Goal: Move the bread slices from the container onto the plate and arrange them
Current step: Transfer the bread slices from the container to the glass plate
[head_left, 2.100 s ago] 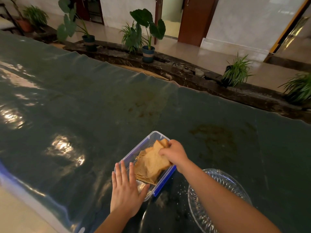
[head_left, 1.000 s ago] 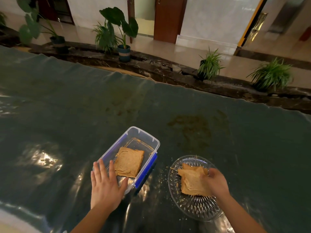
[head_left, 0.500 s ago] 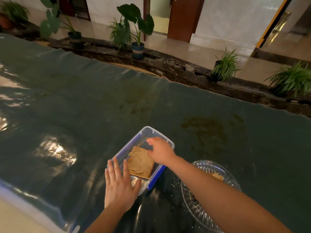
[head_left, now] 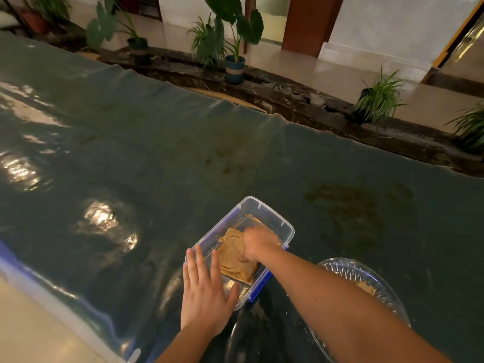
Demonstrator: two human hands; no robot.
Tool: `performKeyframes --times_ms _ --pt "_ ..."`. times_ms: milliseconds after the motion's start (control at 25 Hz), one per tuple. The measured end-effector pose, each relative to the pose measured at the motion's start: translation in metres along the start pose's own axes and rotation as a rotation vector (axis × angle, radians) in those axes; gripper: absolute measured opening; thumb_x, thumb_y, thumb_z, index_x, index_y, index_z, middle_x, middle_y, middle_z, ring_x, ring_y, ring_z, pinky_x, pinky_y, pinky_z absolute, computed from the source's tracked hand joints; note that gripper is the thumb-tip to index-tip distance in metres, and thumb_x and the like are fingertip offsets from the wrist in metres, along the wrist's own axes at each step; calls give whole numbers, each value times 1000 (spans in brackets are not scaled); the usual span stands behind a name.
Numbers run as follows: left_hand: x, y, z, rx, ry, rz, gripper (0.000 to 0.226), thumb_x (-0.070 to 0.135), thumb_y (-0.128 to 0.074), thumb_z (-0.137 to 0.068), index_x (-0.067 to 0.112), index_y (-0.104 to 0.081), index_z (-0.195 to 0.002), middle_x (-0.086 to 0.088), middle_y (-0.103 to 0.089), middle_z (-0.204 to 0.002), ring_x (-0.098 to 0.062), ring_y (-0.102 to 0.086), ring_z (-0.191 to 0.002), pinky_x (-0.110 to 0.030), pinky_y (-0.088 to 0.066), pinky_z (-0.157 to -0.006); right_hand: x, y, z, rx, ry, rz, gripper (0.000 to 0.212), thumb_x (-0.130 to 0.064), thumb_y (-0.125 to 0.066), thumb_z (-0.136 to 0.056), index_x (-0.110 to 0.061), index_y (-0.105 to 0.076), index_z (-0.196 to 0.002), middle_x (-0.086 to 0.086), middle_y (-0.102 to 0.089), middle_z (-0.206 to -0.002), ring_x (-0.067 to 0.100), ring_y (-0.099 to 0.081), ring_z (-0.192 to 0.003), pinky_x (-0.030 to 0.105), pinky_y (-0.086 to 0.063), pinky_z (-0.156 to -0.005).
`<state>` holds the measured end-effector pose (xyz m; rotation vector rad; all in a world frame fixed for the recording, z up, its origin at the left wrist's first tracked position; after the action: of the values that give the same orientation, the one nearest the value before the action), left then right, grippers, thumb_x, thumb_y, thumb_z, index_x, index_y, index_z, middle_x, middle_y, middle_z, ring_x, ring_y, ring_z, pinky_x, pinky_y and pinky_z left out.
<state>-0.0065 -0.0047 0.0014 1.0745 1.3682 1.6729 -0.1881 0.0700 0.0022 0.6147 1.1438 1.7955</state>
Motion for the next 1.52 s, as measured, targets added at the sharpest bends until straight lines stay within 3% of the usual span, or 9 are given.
performKeyframes --times_ms 320,560,680,840,1000,1120,1320,1400,1520 --pt "1 1 0 21 -4 -17 89 70 -10 -88 12 -10 -155 -23 14 -160 -39 22 -147 -53 -2 -122 7 8 2 -92 13 -250 53 -45 -83 -65 -24 -55 -105 1 -65 -104 25 -63 -98 37 -50 -75" --pt "0 -2 1 36 2 -7 89 72 -10 -89 12 -9 -155 -22 10 -161 -39 17 -148 -53 -6 -121 13 22 26 -4 14 -552 45 -44 -77 -68 -28 -55 -104 -6 -62 -95 17 -60 -84 31 -48 -62" --pt "-2 -6 1 36 -11 -7 88 71 -15 -90 12 -9 -155 -22 11 -161 -37 20 -148 -53 -6 -122 36 35 57 125 -72 -863 38 -41 -78 -65 -27 -58 -94 -8 -66 -95 16 -64 -87 38 -57 -72" --pt "-5 -9 1 38 -8 29 89 71 -15 -89 11 -11 -155 -23 8 -162 -37 21 -148 -52 -4 -122 95 37 118 291 -208 -1282 40 -37 -84 -64 -22 -61 -93 -1 -68 -94 17 -69 -78 27 -54 -49" --pt "-3 -3 0 20 -3 82 88 68 -15 -89 12 -7 -155 -22 9 -163 -35 27 -146 -50 2 -122 158 4 180 353 -346 -1482 44 -30 -86 -68 -19 -63 -104 2 -73 -97 18 -73 -77 28 -54 -52" --pt "-5 1 -1 6 31 149 86 64 -29 -91 12 -6 -155 -19 12 -163 -32 29 -145 -49 3 -122 184 -38 212 328 -445 -1575 48 -22 -85 -70 -14 -61 -111 8 -74 -98 23 -75 -78 32 -57 -54" --pt "3 9 1 -16 26 180 84 60 -35 -92 12 -7 -155 -18 9 -164 -31 24 -147 -48 2 -122 200 -111 249 323 -657 -1520 54 -27 -84 -72 -13 -57 -117 6 -73 -102 26 -73 -83 39 -61 -64" --pt "4 13 1 -22 28 198 81 56 -40 -93 12 -12 -155 -19 5 -164 -32 20 -149 -50 -2 -122 201 -126 253 351 -700 -1354 48 -29 -80 -77 -16 -57 -118 1 -70 -103 24 -71 -87 47 -61 -74" --pt "9 21 2 -7 64 214 74 49 -51 -91 16 -24 -152 -16 -5 -164 -31 9 -151 -58 -16 -119 200 -132 258 351 -693 -1146 44 -39 -75 -78 -26 -56 -115 -8 -67 -102 15 -67 -88 44 -59 -78"
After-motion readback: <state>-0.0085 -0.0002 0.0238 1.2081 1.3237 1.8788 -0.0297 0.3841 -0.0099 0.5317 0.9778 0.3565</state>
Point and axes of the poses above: each hand's wrist, its own z-axis away from the middle knuckle, its own y-axis out of the back of the hand, x = y × z, the point moved 1 cm from there along -z, towards the middle knuckle
